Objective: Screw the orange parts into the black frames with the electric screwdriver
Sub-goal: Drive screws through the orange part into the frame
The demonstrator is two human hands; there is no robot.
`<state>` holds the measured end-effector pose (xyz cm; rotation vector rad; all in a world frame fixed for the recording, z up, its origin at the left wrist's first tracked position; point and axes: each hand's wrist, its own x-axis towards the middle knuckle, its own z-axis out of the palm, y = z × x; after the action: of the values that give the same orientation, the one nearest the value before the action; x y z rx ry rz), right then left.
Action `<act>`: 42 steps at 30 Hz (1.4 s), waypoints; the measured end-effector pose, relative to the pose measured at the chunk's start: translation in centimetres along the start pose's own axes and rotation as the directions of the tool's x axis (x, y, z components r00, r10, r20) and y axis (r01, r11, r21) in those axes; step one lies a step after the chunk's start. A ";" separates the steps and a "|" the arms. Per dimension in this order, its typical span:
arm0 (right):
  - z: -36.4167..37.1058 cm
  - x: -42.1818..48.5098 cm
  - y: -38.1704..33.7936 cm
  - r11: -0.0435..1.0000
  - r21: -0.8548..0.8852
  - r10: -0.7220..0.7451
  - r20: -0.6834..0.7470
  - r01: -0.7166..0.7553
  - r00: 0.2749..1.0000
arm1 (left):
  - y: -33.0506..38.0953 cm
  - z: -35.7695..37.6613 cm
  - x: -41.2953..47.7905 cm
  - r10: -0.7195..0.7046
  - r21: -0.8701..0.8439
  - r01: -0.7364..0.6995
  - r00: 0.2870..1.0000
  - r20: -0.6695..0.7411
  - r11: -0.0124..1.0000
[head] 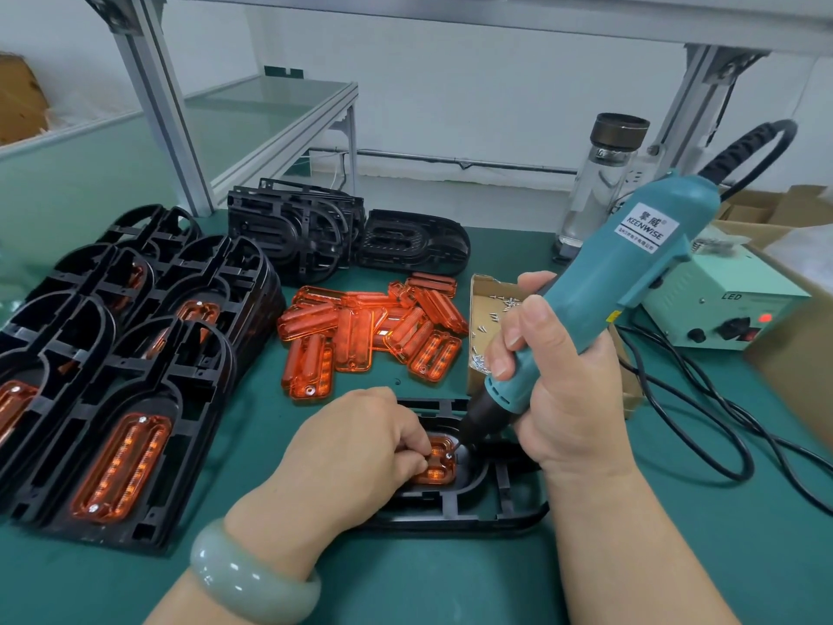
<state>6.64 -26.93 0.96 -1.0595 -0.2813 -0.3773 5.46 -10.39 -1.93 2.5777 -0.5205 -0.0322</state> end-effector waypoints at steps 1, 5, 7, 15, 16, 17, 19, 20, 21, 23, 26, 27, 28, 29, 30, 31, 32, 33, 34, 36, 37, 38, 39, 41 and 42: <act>0.0 0.0 -0.1 1.000 0.020 -0.003 0.009 0.003 1.000 | 0.0 0.0 0.0 -0.002 0.005 0.002 1.000 0.003 1.000; -0.4 0.5 -0.8 0.987 0.163 -0.022 0.030 0.017 0.999 | 0.1 0.0 -0.1 -0.010 0.015 0.010 1.000 0.004 1.000; -1.0 0.7 -0.9 0.984 0.178 0.004 -0.038 0.003 0.999 | 0.2 -0.1 -0.1 -0.010 0.017 0.010 1.000 0.008 1.000; -1.7 0.7 -0.6 0.953 0.295 0.116 -0.142 -0.070 0.983 | 0.4 -0.1 -0.4 0.016 0.051 -0.016 1.000 0.004 0.999; -1.8 0.6 -0.6 0.948 0.309 0.123 -0.154 -0.071 0.980 | 0.4 -0.1 -0.4 0.023 0.066 -0.023 1.000 0.004 0.998; -2.0 0.6 -0.6 0.944 0.322 0.132 -0.170 -0.071 0.977 | 0.4 -0.1 -0.5 0.028 0.083 -0.029 1.000 0.006 0.996; -2.2 0.8 -0.7 0.937 0.340 0.156 -0.201 -0.080 0.967 | 0.4 -0.1 -0.5 0.036 0.111 -0.036 0.999 0.005 0.993; -2.2 0.8 -0.7 0.934 0.346 0.168 -0.215 -0.086 0.962 | 0.5 -0.1 -0.5 0.036 0.118 -0.036 0.999 0.004 0.992; -2.3 0.9 -0.7 0.933 0.348 0.179 -0.226 -0.092 0.957 | 0.5 -0.1 -0.5 0.035 0.122 -0.035 0.999 0.004 0.992; -2.4 1.0 -0.8 0.932 0.347 0.198 -0.234 -0.109 0.952 | 0.6 -0.2 -0.6 0.036 0.135 -0.036 0.999 0.006 0.990; -2.6 1.0 -0.9 0.928 0.349 0.220 -0.239 -0.128 0.946 | 0.8 -0.4 -0.6 0.041 0.159 -0.043 0.999 0.014 0.986; -2.6 1.0 -0.9 0.927 0.352 0.225 -0.240 -0.131 0.944 | 0.8 -0.4 -0.6 0.039 0.165 -0.041 0.999 0.014 0.985; -2.6 1.0 -0.9 0.925 0.354 0.231 -0.242 -0.135 0.942 | 0.9 -0.5 -0.6 0.034 0.168 -0.035 0.999 0.009 0.985; -2.6 1.0 -0.9 0.924 0.355 0.236 -0.244 -0.140 0.941 | 1.0 -0.7 -0.6 0.028 0.169 -0.027 1.000 0.001 0.985; -2.6 1.0 -0.9 0.923 0.355 0.241 -0.245 -0.144 0.939 | 1.1 -0.8 -0.5 0.021 0.166 -0.020 1.000 -0.008 0.986; -2.6 1.0 -0.9 0.922 0.357 0.246 -0.245 -0.148 0.938 | 1.2 -1.0 -0.4 0.018 0.163 -0.016 1.000 -0.016 0.986; -2.6 1.0 -1.0 0.920 0.360 0.250 -0.245 -0.151 0.937 | 1.4 -1.1 -0.3 0.020 0.164 -0.016 1.000 -0.019 0.986; -2.6 1.0 -1.0 0.918 0.365 0.255 -0.245 -0.154 0.935 | 1.7 -1.2 -0.1 0.025 0.164 -0.022 1.000 -0.018 0.986; -2.7 1.0 -1.1 0.915 0.371 0.260 -0.247 -0.157 0.933 | 2.0 -1.3 0.2 0.033 0.159 -0.031 0.999 -0.015 0.987; -2.7 1.0 -1.2 0.909 0.383 0.270 -0.246 -0.162 0.931 | 2.6 -1.5 1.1 0.056 0.119 -0.053 0.998 -0.020 0.991; -2.8 0.9 -1.3 0.906 0.391 0.274 -0.243 -0.165 0.931 | 3.0 -1.5 1.7 0.068 0.094 -0.065 0.997 -0.028 0.993; -2.8 0.9 -1.3 0.902 0.397 0.278 -0.238 -0.168 0.931 | 3.4 -1.6 2.4 0.076 0.070 -0.073 0.996 -0.035 0.995; -2.8 0.9 -1.4 0.900 0.401 0.283 -0.234 -0.173 0.930 | 3.8 -1.6 3.0 0.080 0.052 -0.078 0.996 -0.036 0.996; -2.9 1.0 -1.5 0.899 0.398 0.292 -0.233 -0.183 0.928 | 4.4 -1.6 4.4 0.084 0.029 -0.084 0.996 -0.028 0.996; -3.0 1.0 -1.5 0.901 0.391 0.295 -0.235 -0.188 0.926 | 4.6 -1.6 5.0 0.089 0.022 -0.089 0.996 -0.026 0.996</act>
<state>7.01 -30.38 1.15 -0.6516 0.0489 -0.2357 8.66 -15.20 2.08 2.5687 -0.6281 0.0385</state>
